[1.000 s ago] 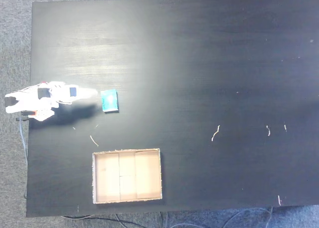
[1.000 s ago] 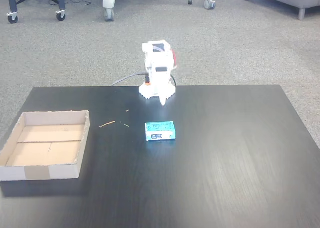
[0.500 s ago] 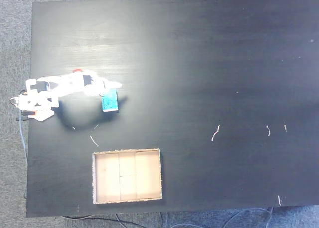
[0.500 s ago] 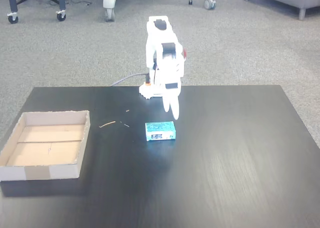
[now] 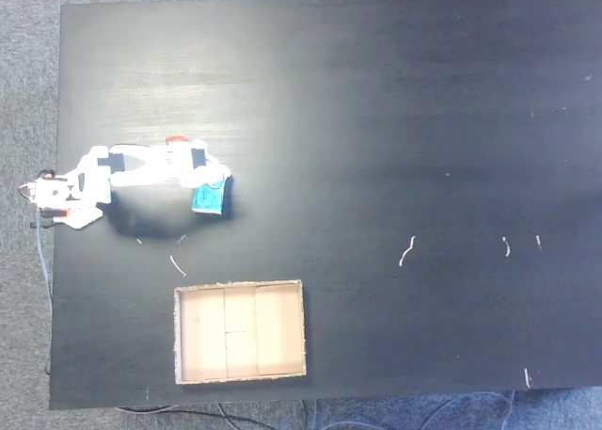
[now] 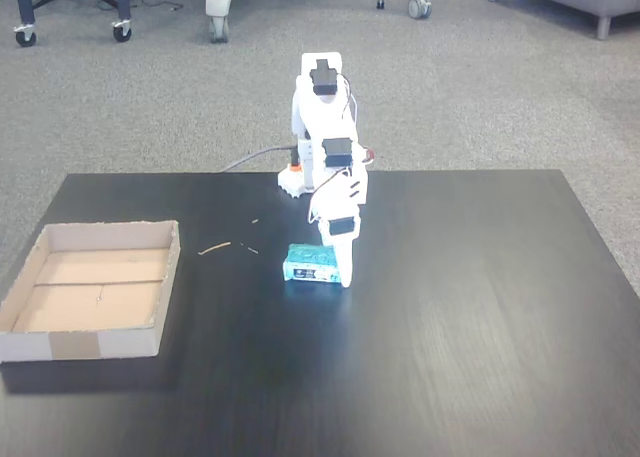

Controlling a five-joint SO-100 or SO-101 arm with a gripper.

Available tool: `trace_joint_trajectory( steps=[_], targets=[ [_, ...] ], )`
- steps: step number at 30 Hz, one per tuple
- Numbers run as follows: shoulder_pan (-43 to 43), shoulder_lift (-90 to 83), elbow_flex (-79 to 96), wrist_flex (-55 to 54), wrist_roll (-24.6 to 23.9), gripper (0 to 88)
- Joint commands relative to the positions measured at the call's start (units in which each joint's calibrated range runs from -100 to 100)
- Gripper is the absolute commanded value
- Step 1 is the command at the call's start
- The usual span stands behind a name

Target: Pick the green block and drop it in the box on the right.

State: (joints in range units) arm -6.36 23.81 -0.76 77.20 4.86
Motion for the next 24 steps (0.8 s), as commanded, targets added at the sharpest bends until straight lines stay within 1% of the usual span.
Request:
trace_joint_trajectory(
  steps=[1,7,10,11,12,17,20,24],
  targets=[
    [1.1,-1.6,2.3,-0.5,-0.7,29.8],
    [3.8,-5.2,4.0,-2.6,-2.1,27.2],
    [4.4,-6.4,4.1,-3.1,-2.4,32.2],
    [4.7,-7.2,4.5,-3.5,-2.6,30.4],
    [4.8,-7.7,4.7,-3.8,-2.7,25.1],
    [4.8,-7.7,4.3,-3.7,-2.7,22.7],
    [4.8,-10.5,1.5,-0.9,-2.8,22.7],
    [5.7,-16.8,-5.6,6.4,-2.8,22.6]
  ],
)
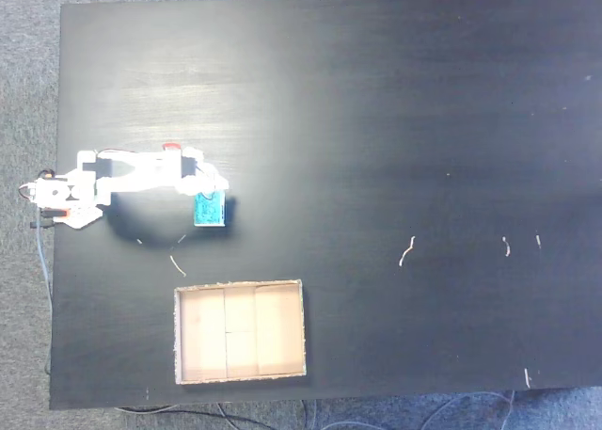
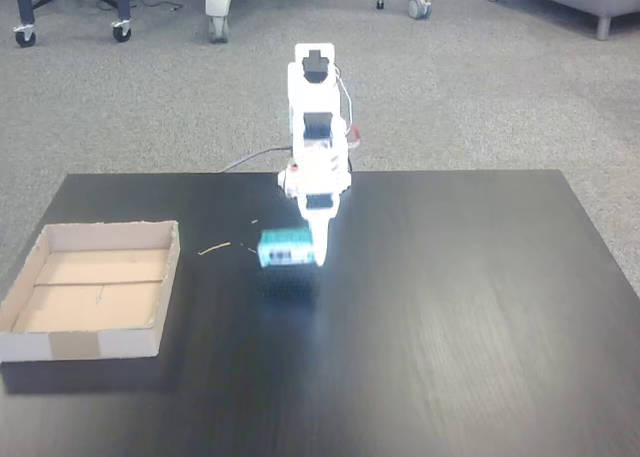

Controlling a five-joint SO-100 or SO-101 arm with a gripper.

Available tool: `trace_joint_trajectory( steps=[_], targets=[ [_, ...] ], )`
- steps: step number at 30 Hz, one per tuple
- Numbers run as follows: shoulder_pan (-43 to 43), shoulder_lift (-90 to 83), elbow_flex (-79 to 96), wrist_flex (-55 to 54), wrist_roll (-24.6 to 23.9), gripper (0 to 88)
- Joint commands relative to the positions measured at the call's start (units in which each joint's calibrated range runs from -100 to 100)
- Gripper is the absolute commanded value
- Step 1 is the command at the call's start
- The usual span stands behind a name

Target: Pick the green block and drop it in the box on the right.

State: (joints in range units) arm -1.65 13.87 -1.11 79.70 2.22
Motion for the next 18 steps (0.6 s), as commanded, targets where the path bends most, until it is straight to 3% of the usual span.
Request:
trace_joint_trajectory(
  steps=[1,6,12,18],
  targets=[
    [1.5,-9.3,-5.5,4.4,0.0,22.5],
    [8.0,-20.2,-5.5,7.1,0.7,22.5],
    [22.4,-32.0,4.9,-1.9,3.0,23.2],
    [34.1,-27.2,6.2,-11.4,5.9,23.5]
  ],
)
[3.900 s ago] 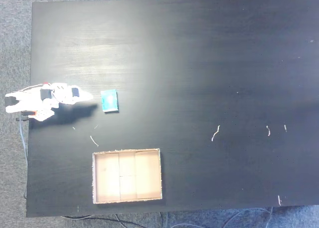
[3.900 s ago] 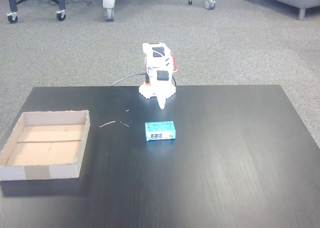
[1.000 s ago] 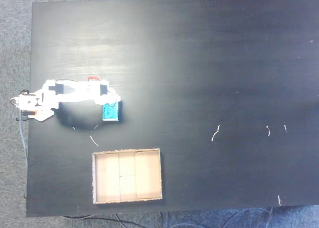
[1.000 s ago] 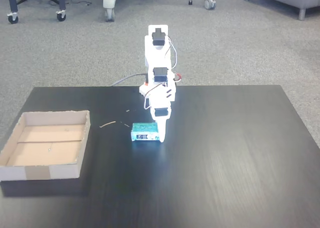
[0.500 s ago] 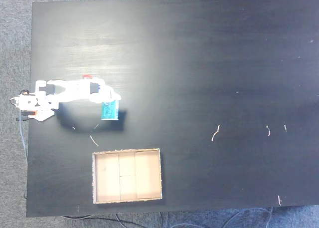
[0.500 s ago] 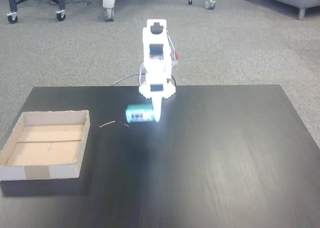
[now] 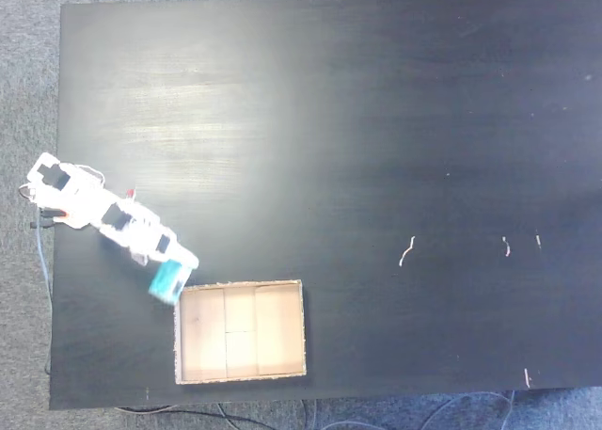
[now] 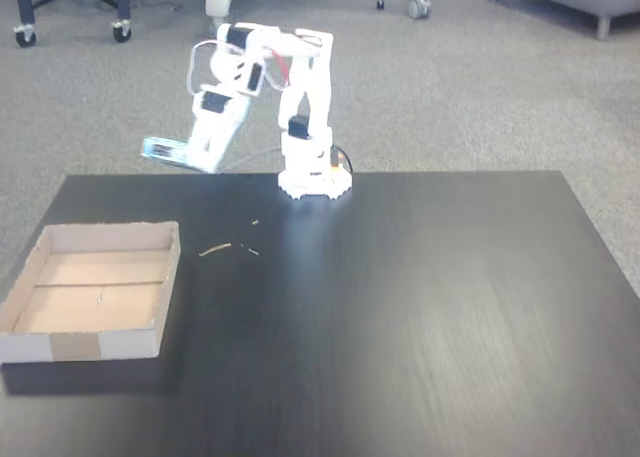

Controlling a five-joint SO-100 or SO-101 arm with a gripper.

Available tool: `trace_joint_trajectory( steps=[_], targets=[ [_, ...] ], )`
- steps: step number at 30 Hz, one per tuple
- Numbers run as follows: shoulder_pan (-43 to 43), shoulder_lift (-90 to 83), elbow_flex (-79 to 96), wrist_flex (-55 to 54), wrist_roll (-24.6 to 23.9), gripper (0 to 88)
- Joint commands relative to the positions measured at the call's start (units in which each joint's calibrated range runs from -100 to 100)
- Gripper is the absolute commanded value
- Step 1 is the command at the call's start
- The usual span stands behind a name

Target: Pick the green block and drop it in the box on the right.

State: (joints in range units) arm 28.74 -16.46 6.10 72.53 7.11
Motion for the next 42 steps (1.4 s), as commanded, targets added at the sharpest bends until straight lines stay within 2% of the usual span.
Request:
trace_joint_trajectory(
  steps=[1,4,7,8,10,11,13,17,18,19,20,21,28,33,37,40,42],
  targets=[
    [4.5,7.2,-4.1,-4.7,1.3,23.5],
    [6.0,22.3,-20.6,-2.0,1.4,23.4],
    [6.5,40.1,-45.7,6.7,1.4,23.4],
    [6.6,48.4,-58.8,12.1,1.4,23.3],
    [5.9,73.7,-104.6,26.6,1.7,22.8],
    [5.1,71.2,-94.6,24.7,2.3,22.8],
    [3.3,78.7,-102.9,27.3,2.4,22.4],
    [1.8,79.0,-99.9,27.3,2.5,22.9],
    [1.8,79.4,-99.8,27.3,2.6,25.9],
    [2.0,79.6,-100.0,27.4,2.8,36.4],
    [2.3,79.4,-99.9,27.4,3.1,50.6],
    [2.7,78.5,-99.1,27.4,3.3,56.9],
    [5.4,72.4,-96.2,27.5,2.4,63.7],
    [0.8,39.7,-65.2,27.4,0.9,59.3],
    [-10.3,3.7,-37.0,27.3,-0.3,55.2],
    [-20.9,-20.2,-18.2,27.3,-1.9,42.3],
    [-24.5,-30.5,-7.7,27.1,-2.3,32.5]
  ],
)
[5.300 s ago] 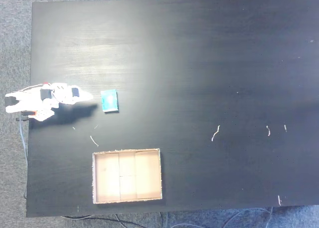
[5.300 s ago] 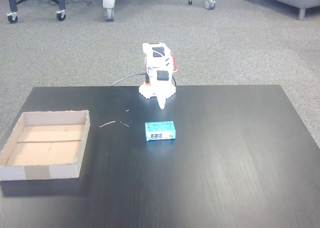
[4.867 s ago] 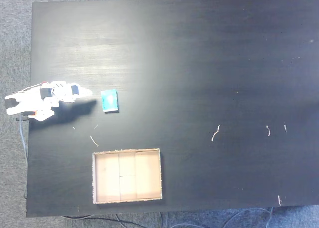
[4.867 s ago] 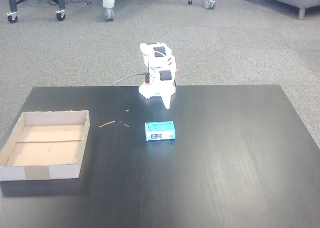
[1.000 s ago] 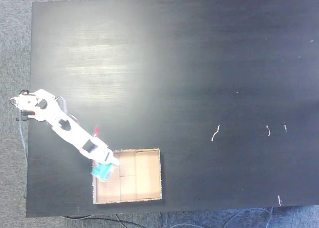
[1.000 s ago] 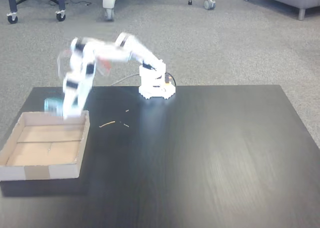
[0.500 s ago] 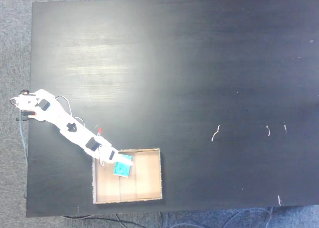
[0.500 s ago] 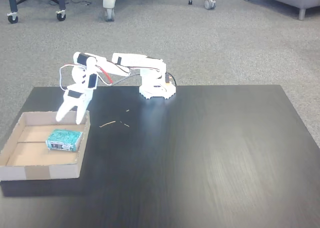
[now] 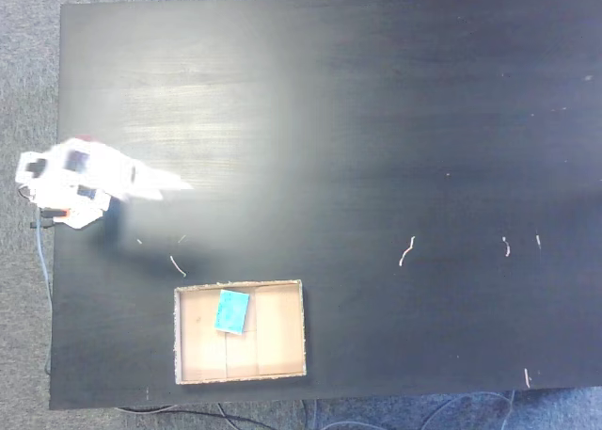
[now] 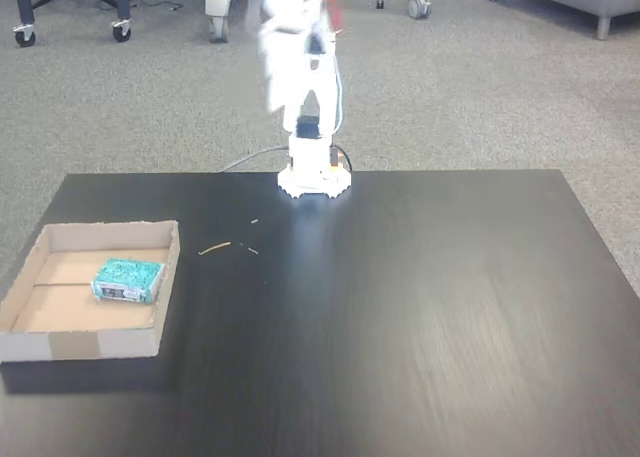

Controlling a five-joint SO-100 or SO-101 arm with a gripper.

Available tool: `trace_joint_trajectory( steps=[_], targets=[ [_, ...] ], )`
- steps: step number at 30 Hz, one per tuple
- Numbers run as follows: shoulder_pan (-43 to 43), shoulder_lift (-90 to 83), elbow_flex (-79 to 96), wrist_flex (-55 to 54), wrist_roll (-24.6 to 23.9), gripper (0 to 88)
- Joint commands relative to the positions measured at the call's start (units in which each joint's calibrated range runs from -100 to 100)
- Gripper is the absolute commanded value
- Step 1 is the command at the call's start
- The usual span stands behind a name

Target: Pick the green block and drop it in the box on the right.

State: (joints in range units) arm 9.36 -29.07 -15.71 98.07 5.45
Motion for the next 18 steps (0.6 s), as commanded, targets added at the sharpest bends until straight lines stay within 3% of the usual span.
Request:
trace_joint_trajectory(
  steps=[1,5,11,18],
  targets=[
    [-5.7,-23.0,20.2,-0.1,-0.6,26.5],
    [-3.1,-46.2,47.8,-13.2,0.1,19.0],
    [-2.2,-68.7,77.5,-29.1,1.5,15.7],
    [-6.3,-68.9,98.3,-42.5,-0.2,4.8]
  ],
)
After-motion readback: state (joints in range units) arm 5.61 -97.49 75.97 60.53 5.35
